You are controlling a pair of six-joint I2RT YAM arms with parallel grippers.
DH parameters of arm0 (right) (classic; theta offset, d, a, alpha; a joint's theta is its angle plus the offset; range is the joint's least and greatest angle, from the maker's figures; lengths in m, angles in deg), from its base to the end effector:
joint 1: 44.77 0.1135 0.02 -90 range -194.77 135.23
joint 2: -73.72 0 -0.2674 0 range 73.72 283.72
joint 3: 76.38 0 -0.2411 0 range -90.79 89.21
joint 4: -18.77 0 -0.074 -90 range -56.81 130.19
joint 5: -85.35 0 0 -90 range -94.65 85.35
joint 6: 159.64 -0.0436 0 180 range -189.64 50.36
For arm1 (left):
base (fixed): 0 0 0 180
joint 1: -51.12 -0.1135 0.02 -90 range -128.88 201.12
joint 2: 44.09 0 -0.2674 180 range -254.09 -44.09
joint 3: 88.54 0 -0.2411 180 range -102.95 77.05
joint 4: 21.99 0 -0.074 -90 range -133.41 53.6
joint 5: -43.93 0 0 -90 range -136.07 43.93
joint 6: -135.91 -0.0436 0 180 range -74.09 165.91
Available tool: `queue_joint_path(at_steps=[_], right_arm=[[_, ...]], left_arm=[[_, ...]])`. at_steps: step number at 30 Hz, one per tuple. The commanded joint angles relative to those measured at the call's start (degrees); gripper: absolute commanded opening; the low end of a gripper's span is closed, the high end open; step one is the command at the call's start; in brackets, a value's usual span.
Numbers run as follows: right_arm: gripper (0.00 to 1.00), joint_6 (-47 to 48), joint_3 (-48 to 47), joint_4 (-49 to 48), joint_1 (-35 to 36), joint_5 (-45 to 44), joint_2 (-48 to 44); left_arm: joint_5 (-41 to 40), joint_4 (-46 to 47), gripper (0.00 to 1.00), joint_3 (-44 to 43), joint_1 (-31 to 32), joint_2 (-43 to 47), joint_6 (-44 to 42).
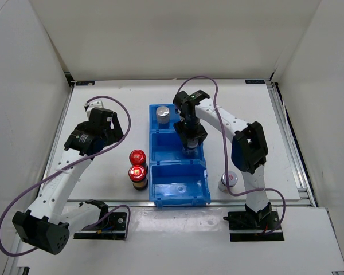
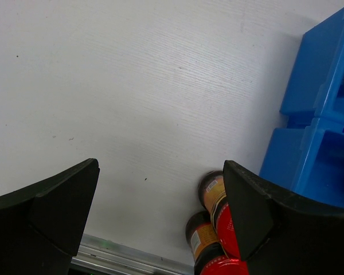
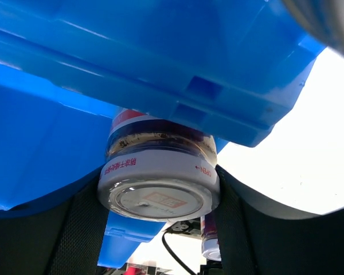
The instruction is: Organize the condiment bottles
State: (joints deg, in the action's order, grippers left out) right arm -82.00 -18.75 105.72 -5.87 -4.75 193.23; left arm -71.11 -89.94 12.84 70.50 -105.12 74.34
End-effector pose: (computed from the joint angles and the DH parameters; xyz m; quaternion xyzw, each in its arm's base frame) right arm 0.3149 0.2540 0.2413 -0.2292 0.9720 0.0215 0.0469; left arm 0.1879 -0.0465 0.3329 -0.1457 0.9097 0.0523 0.3852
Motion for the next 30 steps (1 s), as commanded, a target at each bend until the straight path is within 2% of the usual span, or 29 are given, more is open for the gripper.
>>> queue_joint_path(at_steps=[1,5,11,16,20,24,25,27,28,30], right_arm=[[0.68,-0.91,-1.46,9.12,0.39,0.98,-1.03],[0.69,-0.91,-2.78,10.35,0.39,0.36,-1.03],[0.80,-1.44,-3.92,10.88,0.39,-0.17,-1.03],[0.82,-2.84,-6.03,12.81,0.39,-2.70,-1.73],[0.83,-7.13,-6.65,12.82,0.39,-7.88,-8.74],[0.91,-12.75,3.43,9.21,0.39,-11.06,-23.59],[0.91,-14.08,9.64,7.73,0.39,-11.67,-26.22],[0.97,-17.33,15.56,7.19,0.39,-12.38,-33.61],[1.00,-20.22,21.68,6.66,-0.22,-12.38,-35.90],[1.00,-22.96,27.78,6.66,-0.84,-11.77,-41.35]], left_arm=[[-1.33,0.45,1.00,0.22,0.31,1.45,-0.39],[-0.81,0.45,1.00,0.75,0.31,1.45,0.75],[-0.80,0.45,1.00,1.28,0.31,1.45,0.75],[-0.80,0.45,1.00,1.28,0.31,1.97,0.75],[-0.80,0.45,1.00,1.28,0.31,1.97,0.75],[-1.33,0.45,1.00,1.88,0.31,1.97,0.75],[-1.33,0.45,1.00,1.89,0.31,1.97,0.75],[-1.33,0.45,1.00,2.50,0.31,1.97,1.28],[-1.33,0.45,1.00,2.51,0.31,1.97,1.28],[-1.33,0.45,1.00,3.03,1.62,1.97,1.28]])
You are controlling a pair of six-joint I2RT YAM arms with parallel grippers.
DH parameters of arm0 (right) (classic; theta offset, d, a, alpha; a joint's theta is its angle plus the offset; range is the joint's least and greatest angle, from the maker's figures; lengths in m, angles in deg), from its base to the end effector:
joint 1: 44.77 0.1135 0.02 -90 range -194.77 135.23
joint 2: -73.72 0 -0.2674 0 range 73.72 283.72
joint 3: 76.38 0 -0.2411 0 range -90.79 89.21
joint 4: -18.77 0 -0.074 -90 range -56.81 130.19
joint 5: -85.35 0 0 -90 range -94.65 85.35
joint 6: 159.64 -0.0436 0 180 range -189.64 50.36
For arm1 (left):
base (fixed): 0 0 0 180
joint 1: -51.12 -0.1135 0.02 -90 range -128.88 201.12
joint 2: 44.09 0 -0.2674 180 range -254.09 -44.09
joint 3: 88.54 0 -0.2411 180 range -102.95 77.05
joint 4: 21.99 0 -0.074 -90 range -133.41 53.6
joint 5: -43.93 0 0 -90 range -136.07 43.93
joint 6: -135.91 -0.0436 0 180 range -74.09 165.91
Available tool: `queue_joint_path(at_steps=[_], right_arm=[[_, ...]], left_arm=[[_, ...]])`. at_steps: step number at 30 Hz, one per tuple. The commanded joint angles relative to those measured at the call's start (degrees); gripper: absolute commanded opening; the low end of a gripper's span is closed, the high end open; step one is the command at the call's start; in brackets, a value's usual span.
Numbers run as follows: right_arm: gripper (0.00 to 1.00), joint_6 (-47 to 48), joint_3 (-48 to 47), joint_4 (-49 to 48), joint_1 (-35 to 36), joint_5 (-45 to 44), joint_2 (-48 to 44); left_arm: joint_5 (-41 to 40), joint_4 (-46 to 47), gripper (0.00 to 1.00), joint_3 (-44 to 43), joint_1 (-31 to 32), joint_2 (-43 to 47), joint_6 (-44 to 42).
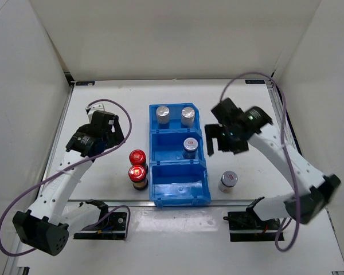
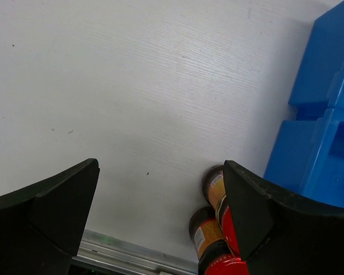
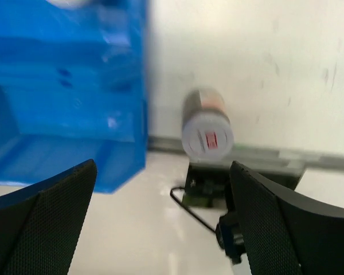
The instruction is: Organize the condiment bottles
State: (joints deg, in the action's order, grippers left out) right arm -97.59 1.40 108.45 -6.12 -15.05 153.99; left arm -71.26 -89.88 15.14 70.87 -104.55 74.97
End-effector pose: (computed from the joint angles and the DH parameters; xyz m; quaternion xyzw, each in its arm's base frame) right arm 0.1945 0.1455 0.3590 -0.0737 0.9745 0.0313 0.2096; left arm 0.1850 -0.0467 0.3226 -0.1456 0.9140 0.0566 0.3743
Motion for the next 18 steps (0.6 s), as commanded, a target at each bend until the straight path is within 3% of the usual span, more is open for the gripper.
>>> queue_joint_path(at_steps=[1,6,18], right_arm=[[1.00,-9.39,10.44,3.40,-2.16,-0.08,-3.27],[1.00,-14.94,21.96,4.54,-2.79,3.71,-4.51],[0.99,-15.56,29.62,0.15,-3.32,4.42,-2.67]], left_arm=[[-1.18,0.39,1.00,0.74,2.30,1.93,0.65],[-2.41,2.75,1.00,3.72,4.95,2.98,0.65],[-0.30,2.76,1.00,5.57,5.65,4.66,0.65]])
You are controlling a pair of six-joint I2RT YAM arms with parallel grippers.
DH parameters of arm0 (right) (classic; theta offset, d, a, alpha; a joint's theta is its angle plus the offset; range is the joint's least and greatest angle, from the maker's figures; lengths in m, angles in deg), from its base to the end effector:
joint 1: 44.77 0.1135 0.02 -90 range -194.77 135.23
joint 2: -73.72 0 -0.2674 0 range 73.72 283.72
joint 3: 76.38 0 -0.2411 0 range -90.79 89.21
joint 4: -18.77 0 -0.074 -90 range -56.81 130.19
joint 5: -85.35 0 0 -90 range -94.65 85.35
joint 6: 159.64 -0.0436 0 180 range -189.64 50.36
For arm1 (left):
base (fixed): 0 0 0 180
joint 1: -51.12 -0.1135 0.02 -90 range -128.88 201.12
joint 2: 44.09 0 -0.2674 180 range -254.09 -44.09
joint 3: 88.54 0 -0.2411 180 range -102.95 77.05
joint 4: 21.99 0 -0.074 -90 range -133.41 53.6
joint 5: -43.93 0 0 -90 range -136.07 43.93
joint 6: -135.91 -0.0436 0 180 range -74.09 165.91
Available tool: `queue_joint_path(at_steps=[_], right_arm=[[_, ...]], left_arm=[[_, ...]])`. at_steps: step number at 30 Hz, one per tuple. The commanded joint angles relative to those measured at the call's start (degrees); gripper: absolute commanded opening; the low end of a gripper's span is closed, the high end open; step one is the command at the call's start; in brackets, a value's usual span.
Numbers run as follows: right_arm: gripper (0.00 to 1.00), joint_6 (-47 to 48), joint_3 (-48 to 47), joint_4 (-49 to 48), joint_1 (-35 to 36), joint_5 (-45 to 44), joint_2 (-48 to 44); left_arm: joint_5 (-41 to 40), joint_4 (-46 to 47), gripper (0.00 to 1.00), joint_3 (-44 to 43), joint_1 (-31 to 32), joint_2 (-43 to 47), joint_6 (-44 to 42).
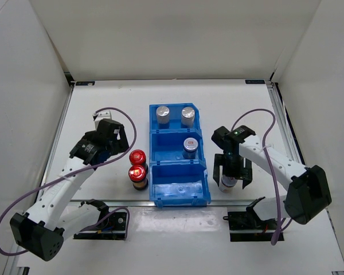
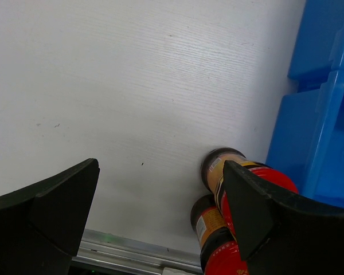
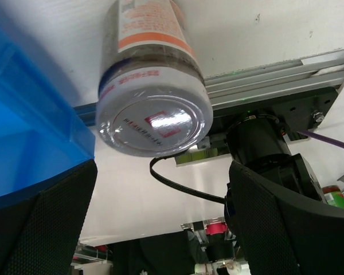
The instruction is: Organize the condiment bottles
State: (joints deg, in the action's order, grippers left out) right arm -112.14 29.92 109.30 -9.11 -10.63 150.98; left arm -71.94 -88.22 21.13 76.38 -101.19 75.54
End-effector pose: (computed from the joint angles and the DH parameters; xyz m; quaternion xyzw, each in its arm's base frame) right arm 0.1597 0.1090 0.2423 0.0577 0.9963 -0.0629 0.0052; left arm 0.1687 -0.0586 0.3028 -0.1062 0.9209 0.0459 0.3723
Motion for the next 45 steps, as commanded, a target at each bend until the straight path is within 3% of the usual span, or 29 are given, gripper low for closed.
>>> queue_joint_path(at_steps=[1,10,16,19,22,23,25,30,33,38,45], right_arm=[[0.97,-0.48,2.06,-1.49,-1.02,0.00,0.35],[0.88,3.47,6.90,-11.68,-4.45,2.90,-0.88],[0.76,5.76,6.91,-15.38,-5.60,5.27,1.58],[0.63,7.25,4.54,-15.38,-6.12,5.27,4.57],[0.44,7.26,3.13,-13.03,-6.13,4.66,6.50],[0.34,6.65,1.73,-11.79,-6.13,2.48,6.51],[0.24,6.11,-0.47,-6.98,-6.13,-0.07,5.46],[0.01,1.72,-15.89,3.58,-6.13,-7.46,2.03],[0.00,1.19,-24.45,6.59,-4.81,-10.71,1.50],[0.00,8.56,-38.94,3.53,1.76,-10.20,5.18],[0.00,20.95,-53.63,0.44,14.25,-5.28,22.20]], left_arm=[[0.38,1.10,1.00,-0.42,0.14,1.90,0.08],[-0.68,1.10,1.00,0.20,0.14,2.43,-0.45],[-0.68,1.10,1.00,0.20,0.14,2.96,-0.45],[-0.68,1.10,1.00,0.20,0.14,3.48,-1.58],[-1.20,1.10,1.00,0.72,0.14,4.01,-1.59],[-1.20,1.10,1.00,0.73,0.14,4.02,-1.59],[-1.20,1.10,1.00,0.73,0.14,4.02,-1.59],[-2.51,1.10,1.00,0.73,0.67,4.54,-2.21],[-2.52,1.10,1.00,0.73,0.67,4.54,-2.21],[-2.52,1.10,1.00,0.73,0.67,4.54,-1.68],[-3.66,1.10,1.00,0.73,1.20,4.54,-1.68]])
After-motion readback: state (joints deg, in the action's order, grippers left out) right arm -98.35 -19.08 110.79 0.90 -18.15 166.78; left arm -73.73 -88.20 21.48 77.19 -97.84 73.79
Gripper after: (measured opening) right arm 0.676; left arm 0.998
